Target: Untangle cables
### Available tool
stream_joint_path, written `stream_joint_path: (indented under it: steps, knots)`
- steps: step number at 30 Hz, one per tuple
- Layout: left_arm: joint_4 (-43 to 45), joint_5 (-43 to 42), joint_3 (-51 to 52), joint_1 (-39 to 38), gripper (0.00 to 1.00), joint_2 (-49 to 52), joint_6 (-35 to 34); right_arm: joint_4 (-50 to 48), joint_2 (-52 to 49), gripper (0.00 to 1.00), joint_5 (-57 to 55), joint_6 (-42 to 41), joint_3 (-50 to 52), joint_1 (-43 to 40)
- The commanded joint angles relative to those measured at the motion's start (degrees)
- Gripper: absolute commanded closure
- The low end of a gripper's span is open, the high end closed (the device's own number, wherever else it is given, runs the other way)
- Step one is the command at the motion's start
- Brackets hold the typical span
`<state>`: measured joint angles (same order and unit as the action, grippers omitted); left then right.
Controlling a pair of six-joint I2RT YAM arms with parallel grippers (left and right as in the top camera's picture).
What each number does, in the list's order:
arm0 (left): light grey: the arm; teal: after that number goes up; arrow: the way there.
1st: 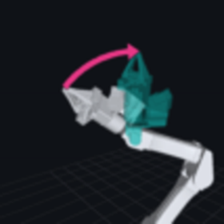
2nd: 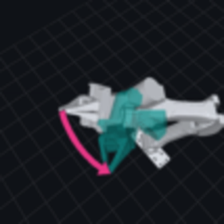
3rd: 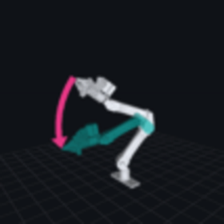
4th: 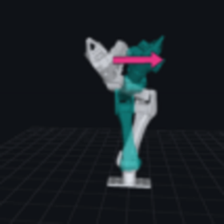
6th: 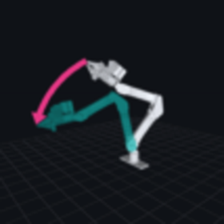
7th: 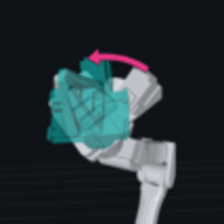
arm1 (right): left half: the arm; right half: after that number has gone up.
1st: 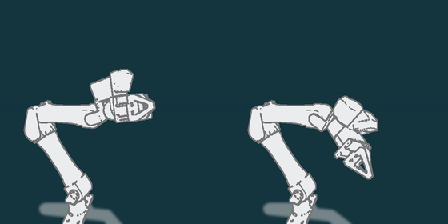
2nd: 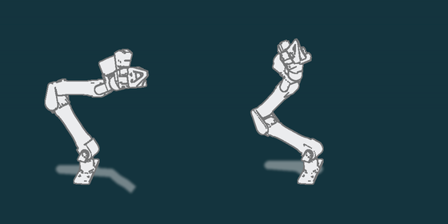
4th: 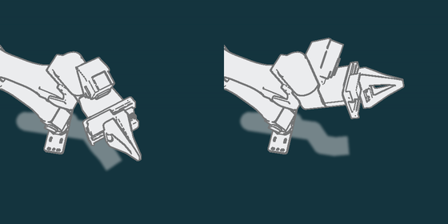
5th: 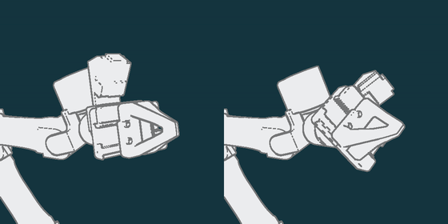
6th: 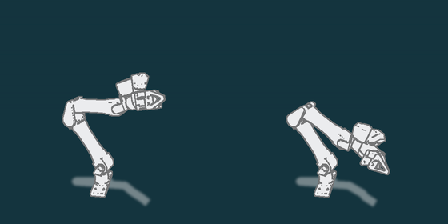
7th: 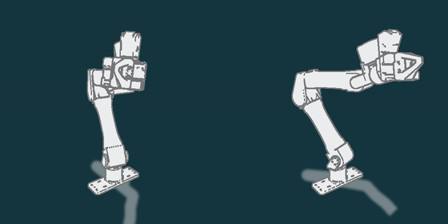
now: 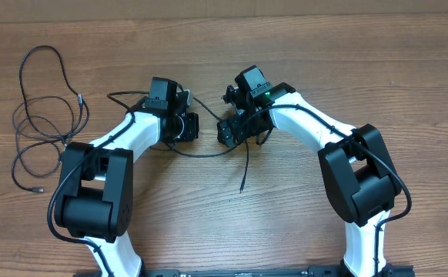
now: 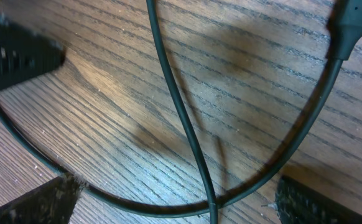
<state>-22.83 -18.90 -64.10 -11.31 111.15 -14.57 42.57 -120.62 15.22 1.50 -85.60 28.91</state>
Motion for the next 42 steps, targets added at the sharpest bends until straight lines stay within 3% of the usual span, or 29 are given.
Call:
stream_joint_path:
  steps: [1, 10, 13, 19, 25, 31, 34, 38, 42]
  knots:
    - [-2.4, 0.9, 2.1, -1.5, 0.96, 1.7, -2.7, -0.3, -0.3, 0.00, 0.5, 0.0, 0.6, 0.0]
    - [-5.7, -0.6, 2.1, 0.9, 0.96, 1.7, -2.6, -1.4, -0.3, 0.00, -2.3, 0.0, 0.6, -0.2]
    - [-8.3, -4.6, 2.1, 3.1, 0.96, 1.7, -0.7, -1.6, -0.3, 0.00, -3.5, 0.0, 0.6, -1.0]
    - [-14.6, -20.9, 2.1, 8.0, 0.96, 1.6, 11.9, -3.8, -0.3, 0.00, -2.4, 0.0, 0.6, -2.3]
    - [-17.5, -23.5, 2.1, 13.0, 0.96, 1.6, 12.0, -5.5, -0.3, 0.00, -2.0, -3.1, 0.7, -2.2]
    - [-19.6, -31.1, -0.3, 16.6, 0.96, 1.6, 12.0, -6.3, -0.3, 0.00, -2.0, -5.0, 0.7, -2.1]
    - [-21.5, -29.8, -2.7, 16.9, 0.96, 1.5, 11.8, -6.3, -0.3, 0.00, -2.0, -5.0, 0.7, -2.1]
    - [-21.9, -12.3, -5.5, 16.8, 0.95, 1.5, 2.9, -6.4, -0.3, 0.00, -2.0, -5.0, 0.7, -2.0]
    - [-21.0, 0.8, -5.6, 16.6, 0.76, 1.6, -6.7, -6.5, -0.3, 0.00, -2.0, -5.2, 0.7, -1.9]
